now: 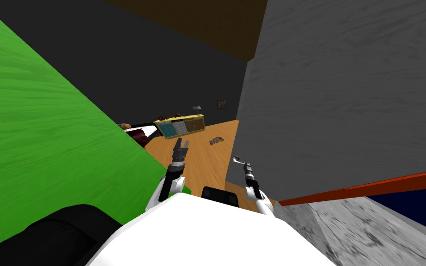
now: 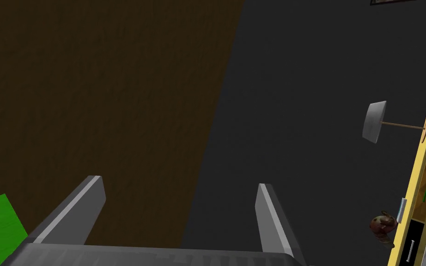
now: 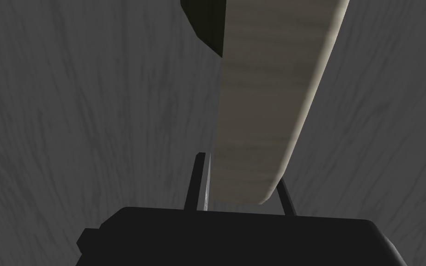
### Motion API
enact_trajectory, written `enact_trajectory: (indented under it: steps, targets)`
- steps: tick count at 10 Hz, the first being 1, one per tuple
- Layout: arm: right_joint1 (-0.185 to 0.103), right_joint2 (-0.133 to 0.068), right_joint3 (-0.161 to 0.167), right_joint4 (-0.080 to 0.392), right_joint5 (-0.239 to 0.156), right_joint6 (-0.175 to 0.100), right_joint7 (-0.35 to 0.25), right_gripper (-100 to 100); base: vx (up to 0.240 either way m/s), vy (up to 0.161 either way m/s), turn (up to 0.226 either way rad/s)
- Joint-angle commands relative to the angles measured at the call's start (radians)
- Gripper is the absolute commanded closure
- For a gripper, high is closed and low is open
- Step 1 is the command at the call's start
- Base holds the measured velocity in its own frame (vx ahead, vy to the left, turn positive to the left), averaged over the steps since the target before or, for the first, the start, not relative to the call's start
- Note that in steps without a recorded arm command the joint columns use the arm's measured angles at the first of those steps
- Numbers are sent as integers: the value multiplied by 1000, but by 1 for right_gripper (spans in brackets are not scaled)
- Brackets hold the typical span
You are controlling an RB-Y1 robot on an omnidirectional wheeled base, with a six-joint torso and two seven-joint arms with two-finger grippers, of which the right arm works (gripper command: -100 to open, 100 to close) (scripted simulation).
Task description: Push the door open
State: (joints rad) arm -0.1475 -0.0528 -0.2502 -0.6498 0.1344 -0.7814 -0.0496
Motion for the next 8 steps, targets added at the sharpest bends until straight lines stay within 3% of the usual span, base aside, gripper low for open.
enact_trajectory:
  steps: [1, 5, 8]
  targets:
    - [-17, -25, -28, 17, -15, -17, 10, 100, 184, 45, -70]
    - [-18, -5, -68, 12, -40, -14, 47, 100, 196, 55, -95]
    - [-18, 24, -97, 8, -57, -12, 73, 100, 204, 71, -113]
